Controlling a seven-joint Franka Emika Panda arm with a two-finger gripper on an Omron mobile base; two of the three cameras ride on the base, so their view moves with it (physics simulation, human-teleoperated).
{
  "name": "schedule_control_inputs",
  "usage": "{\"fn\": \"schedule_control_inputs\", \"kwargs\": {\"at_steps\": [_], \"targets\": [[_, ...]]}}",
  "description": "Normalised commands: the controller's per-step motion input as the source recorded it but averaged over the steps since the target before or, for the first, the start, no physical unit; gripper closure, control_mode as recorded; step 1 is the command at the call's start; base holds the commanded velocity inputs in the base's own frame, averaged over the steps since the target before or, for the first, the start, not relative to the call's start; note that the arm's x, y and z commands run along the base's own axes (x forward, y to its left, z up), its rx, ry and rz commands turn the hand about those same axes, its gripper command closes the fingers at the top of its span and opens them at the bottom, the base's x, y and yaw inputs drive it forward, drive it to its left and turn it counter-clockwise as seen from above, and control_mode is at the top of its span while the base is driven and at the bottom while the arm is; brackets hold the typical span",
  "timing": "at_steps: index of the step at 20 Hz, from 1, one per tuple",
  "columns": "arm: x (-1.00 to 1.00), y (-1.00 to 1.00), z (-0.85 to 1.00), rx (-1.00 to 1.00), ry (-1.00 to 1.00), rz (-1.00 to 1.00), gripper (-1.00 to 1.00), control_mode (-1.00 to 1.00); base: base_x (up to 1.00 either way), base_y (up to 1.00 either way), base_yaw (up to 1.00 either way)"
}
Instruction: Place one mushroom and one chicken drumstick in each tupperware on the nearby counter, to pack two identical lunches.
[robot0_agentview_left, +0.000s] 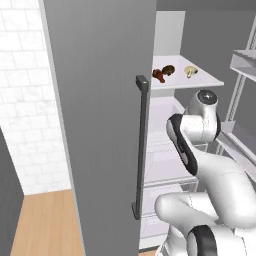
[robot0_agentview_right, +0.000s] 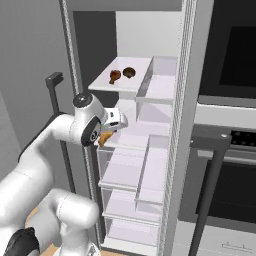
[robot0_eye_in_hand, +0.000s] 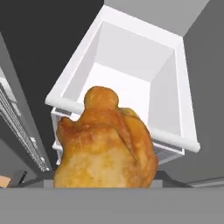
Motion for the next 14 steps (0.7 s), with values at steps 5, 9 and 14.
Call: {"fn": "schedule_control_inputs", "kwargs": {"at_steps": [5, 9, 14], "targets": [[-1.00, 0.56, 0.97, -0.01, 0.01, 0.07, 1.00, -1.00, 0.00, 0.00, 0.00], [-1.00, 0.37, 0.54, -0.02, -0.38, 0.01, 1.00, -1.00, 0.00, 0.00, 0.00], [-0.55, 0.00, -0.06, 0.04, -0.11, 0.00, 1.00, 1.00, -0.40, -0.02, 0.00]]}}
